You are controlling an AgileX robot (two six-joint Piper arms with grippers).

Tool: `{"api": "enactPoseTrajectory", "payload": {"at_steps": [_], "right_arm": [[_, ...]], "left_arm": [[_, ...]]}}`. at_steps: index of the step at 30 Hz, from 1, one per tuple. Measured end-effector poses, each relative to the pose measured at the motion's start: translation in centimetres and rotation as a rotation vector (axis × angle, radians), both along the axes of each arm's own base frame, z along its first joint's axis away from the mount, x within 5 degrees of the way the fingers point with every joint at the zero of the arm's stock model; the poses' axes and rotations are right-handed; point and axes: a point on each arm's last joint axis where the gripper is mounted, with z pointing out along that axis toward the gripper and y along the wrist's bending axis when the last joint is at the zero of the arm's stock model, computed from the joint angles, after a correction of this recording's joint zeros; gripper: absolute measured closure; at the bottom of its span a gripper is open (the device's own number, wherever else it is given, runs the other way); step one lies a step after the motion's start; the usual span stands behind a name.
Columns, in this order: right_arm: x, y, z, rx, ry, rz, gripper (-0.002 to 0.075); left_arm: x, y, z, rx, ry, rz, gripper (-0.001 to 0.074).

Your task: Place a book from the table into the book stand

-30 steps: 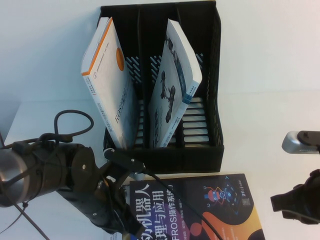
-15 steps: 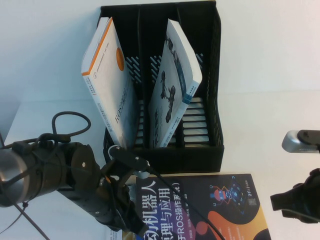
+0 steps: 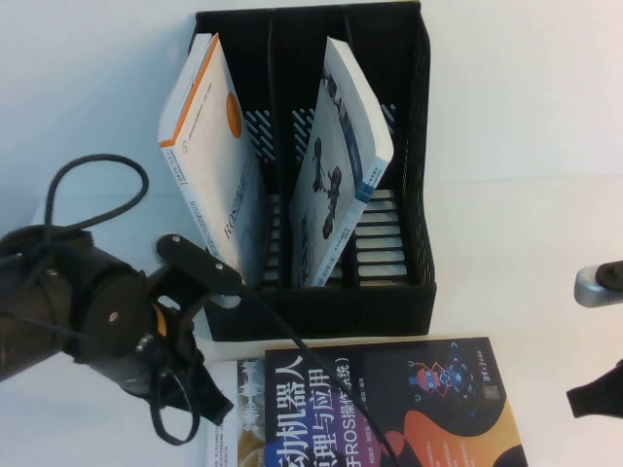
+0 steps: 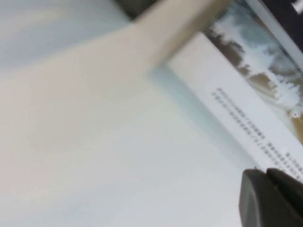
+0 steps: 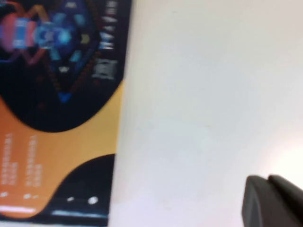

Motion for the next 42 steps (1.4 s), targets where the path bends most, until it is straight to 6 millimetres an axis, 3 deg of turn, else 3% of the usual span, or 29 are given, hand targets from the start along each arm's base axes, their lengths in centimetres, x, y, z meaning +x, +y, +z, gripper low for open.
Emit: {"api": "enactPoseTrajectory", "payload": {"at_steps": [10, 19, 24, 35, 42], "right_arm": [[2.4, 1.1, -4.6, -0.044, 0.073, -0.001, 0.0722], [3.5, 2.2, -8.2, 0.002, 0.137, -0.031, 0.0723], [3.7, 3.4, -8.0, 0.131, 0.14, -0.032, 0.0722], [4.7, 8.0, -5.5, 0.377, 0.102, 0.099, 0.0722], [5.0, 8.3, -5.1, 0.396, 0.083, 0.105, 0.0722]], "left_arm": [[-2.9, 2.2, 6.7, -0.119, -0.243, 0.025, 0.0738], [-4.6, 3.3, 8.3, -0.172, -0.326, 0.034, 0.0738], [-4.7, 3.3, 8.8, -0.193, -0.357, 0.032, 0.0738], [-4.7, 3.3, 8.8, -0.196, -0.362, 0.032, 0.0738], [-4.7, 3.3, 8.8, -0.195, -0.361, 0.032, 0.0738]]}}
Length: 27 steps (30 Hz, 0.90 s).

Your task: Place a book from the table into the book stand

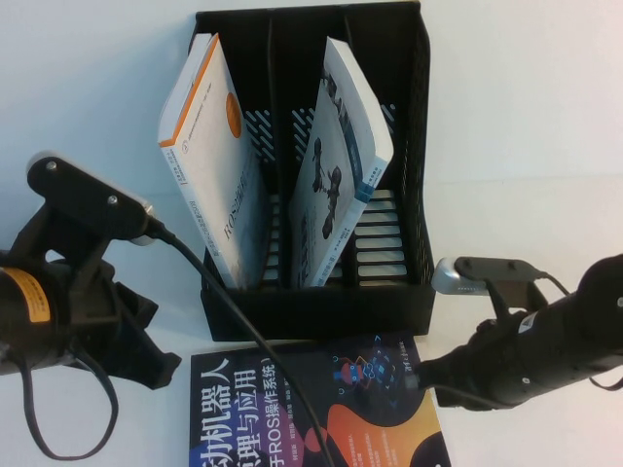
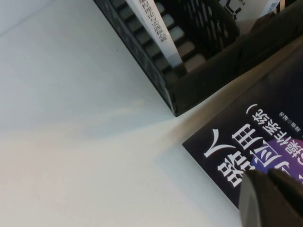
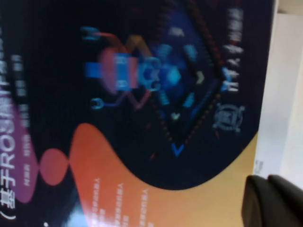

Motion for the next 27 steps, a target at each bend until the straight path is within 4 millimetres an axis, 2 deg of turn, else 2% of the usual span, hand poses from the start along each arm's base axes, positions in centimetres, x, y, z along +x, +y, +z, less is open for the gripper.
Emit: {"api": "enactPoseTrajectory", "payload": {"at_steps": [5, 9, 12, 15, 20, 22, 25, 27], "right_arm": [[-0.1, -0.9, 0.7, -0.084, -0.036, 0.0, 0.0722], [-0.7, -2.8, 2.8, -0.22, -0.092, -0.038, 0.0722], [-1.4, -5.4, 5.3, -0.398, -0.166, -0.123, 0.0722], [-2.8, -8.1, 8.7, -0.521, -0.268, -0.214, 0.0722], [-7.3, -11.5, 15.3, -0.486, -0.516, -0.272, 0.0722], [-9.3, -12.7, 16.9, -0.45, -0.601, -0.281, 0.0723], [-12.5, -14.4, 18.0, -0.392, -0.701, -0.306, 0.0723], [-14.6, -15.6, 17.6, -0.352, -0.751, -0.322, 0.0723]], "left_arm": [[0.0, 0.0, 0.0, 0.0, 0.0, 0.0, 0.0738], [-0.2, 0.1, 0.5, -0.006, -0.029, -0.013, 0.0738], [-0.7, 0.4, 1.2, -0.019, -0.076, -0.028, 0.0738], [-1.4, 0.8, 2.1, -0.035, -0.128, -0.042, 0.0738], [-3.0, 1.7, 2.4, -0.092, -0.275, -0.08, 0.0738], [-4.0, 2.2, 1.9, -0.128, -0.358, -0.098, 0.0738], [-5.7, 3.1, 0.8, -0.174, -0.468, -0.121, 0.0738], [-6.7, 3.6, 0.5, -0.218, -0.55, -0.13, 0.0738]]}}
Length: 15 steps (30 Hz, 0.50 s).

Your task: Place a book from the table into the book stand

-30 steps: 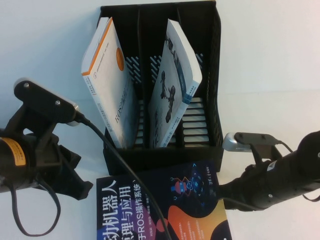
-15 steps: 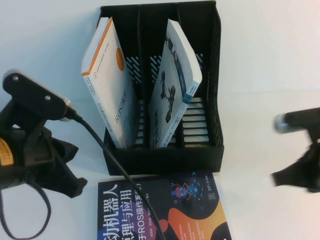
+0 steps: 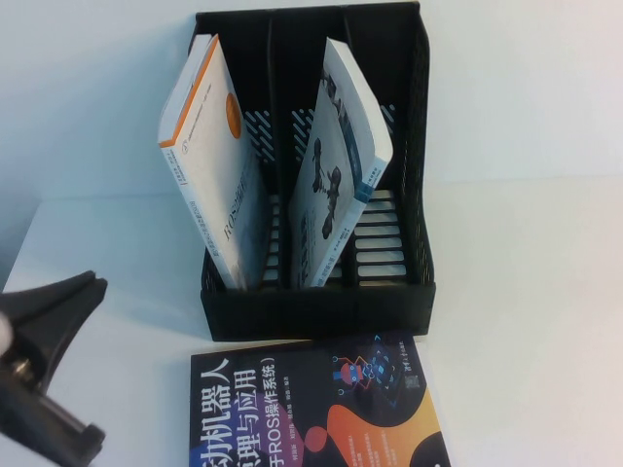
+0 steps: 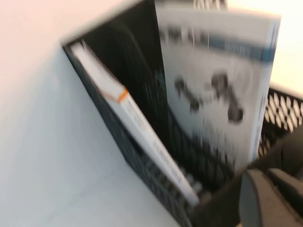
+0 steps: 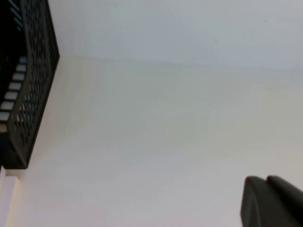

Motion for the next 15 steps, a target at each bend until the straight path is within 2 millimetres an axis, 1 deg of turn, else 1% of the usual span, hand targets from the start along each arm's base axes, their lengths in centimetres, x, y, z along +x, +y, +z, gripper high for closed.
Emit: {"api": "enactPoseTrajectory", "payload": {"at_steps": [3, 6, 9, 11, 15], "right_arm": [[-2.4, -1.1, -2.1, 0.049, -0.046, 0.022, 0.0723], [-3.7, -1.5, -4.8, 0.079, -0.048, 0.038, 0.0723], [-4.4, -1.6, -7.1, 0.108, -0.032, 0.055, 0.0722], [-4.6, -1.4, -8.2, 0.139, -0.015, 0.069, 0.0723], [-4.7, -1.1, -9.3, 0.182, 0.011, 0.088, 0.0723]], "left_arm": [[-1.2, 0.6, -0.7, -0.047, -0.076, -0.011, 0.0738], [-1.7, 0.9, -1.8, -0.057, -0.092, -0.016, 0.0738], [-1.9, 1.0, -2.0, -0.071, -0.116, -0.021, 0.0738], [-1.9, 1.0, -2.1, -0.077, -0.126, -0.023, 0.0738], [-1.9, 0.9, -2.1, -0.087, -0.141, -0.026, 0.0738]]}}
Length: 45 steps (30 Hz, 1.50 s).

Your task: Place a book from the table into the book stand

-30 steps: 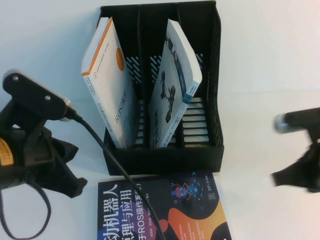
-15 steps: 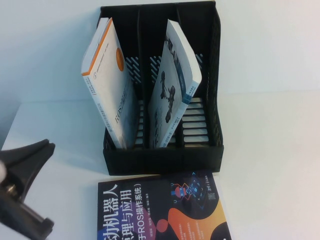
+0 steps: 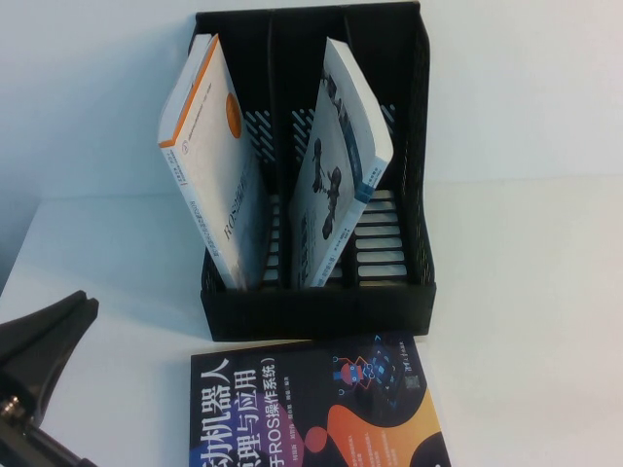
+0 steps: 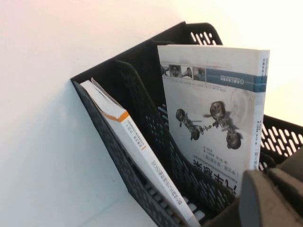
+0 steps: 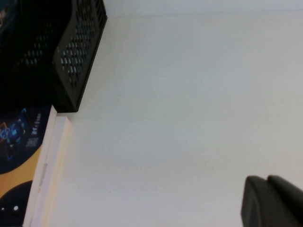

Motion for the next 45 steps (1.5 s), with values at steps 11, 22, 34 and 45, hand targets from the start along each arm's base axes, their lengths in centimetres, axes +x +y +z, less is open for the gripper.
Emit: {"api": "enactPoseTrajectory", "payload": {"at_steps": [11, 22, 34, 45], "right_arm": [[0.0, 0.1, 0.0, 0.012, 0.0, 0.004, 0.0723], [-0.1, 0.1, -0.1, 0.015, 0.001, 0.005, 0.0723], [-0.1, 0.1, 0.0, 0.016, -0.001, 0.004, 0.0723], [-0.1, 0.1, 0.0, 0.016, -0.001, 0.004, 0.0722]], "left_arm": [[0.0, 0.0, 0.0, 0.0, 0.0, 0.0, 0.0738], [0.0, 0.0, -0.1, 0.003, 0.005, 0.001, 0.0738], [-3.1, 3.6, -3.3, 0.015, -0.276, 0.203, 0.0738], [-4.3, 5.6, -9.2, -0.299, -0.04, 0.457, 0.0738]]}}
